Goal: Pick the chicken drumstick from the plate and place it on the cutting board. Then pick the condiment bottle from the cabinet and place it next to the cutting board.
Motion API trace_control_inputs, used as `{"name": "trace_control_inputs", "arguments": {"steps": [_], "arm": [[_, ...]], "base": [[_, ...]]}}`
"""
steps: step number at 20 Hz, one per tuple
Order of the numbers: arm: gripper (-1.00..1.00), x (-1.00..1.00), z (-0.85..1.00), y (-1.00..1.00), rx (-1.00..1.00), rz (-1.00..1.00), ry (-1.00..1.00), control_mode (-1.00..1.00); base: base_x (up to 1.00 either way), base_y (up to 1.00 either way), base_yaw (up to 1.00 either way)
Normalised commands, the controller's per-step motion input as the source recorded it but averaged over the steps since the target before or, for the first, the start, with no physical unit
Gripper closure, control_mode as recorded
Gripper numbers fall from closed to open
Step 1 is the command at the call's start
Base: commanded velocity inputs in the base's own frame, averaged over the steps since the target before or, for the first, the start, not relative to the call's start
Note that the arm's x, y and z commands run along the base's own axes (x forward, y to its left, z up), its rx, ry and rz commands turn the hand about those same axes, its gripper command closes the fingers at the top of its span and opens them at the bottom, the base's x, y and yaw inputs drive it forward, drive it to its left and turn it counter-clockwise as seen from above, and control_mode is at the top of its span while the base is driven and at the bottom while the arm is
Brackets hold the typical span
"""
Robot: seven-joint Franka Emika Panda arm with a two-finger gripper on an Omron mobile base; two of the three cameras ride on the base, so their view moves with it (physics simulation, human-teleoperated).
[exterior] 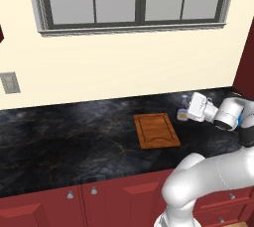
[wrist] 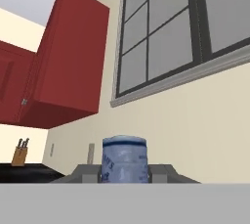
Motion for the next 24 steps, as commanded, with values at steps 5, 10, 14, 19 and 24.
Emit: {"name": "trace_control_inputs", "arguments": {"steps": [5,10,14,19,24], "arm": [[1.0,0.18,-0.16,-0.09,0.0,0.0,0.0,-1.0],[1.0,0.12,-0.1,-0.16,0.0,0.0,0.0,-1.0],[1.0,0.2,-0.14,-0.09,0.0,0.0,0.0,-1.0],[1.0,0.22,-0.14,-0.01,0.0,-0.01,0.0,-1.0],[1.0,0.21,-0.1,0.0,0.0,-0.03,0.02,-1.0]], "base": [[0.0,0.0,0.0],[0.0,0.0,0.0],[0.0,0.0,0.0],[0.0,0.0,0.0],[0.0,0.0,0.0]]}}
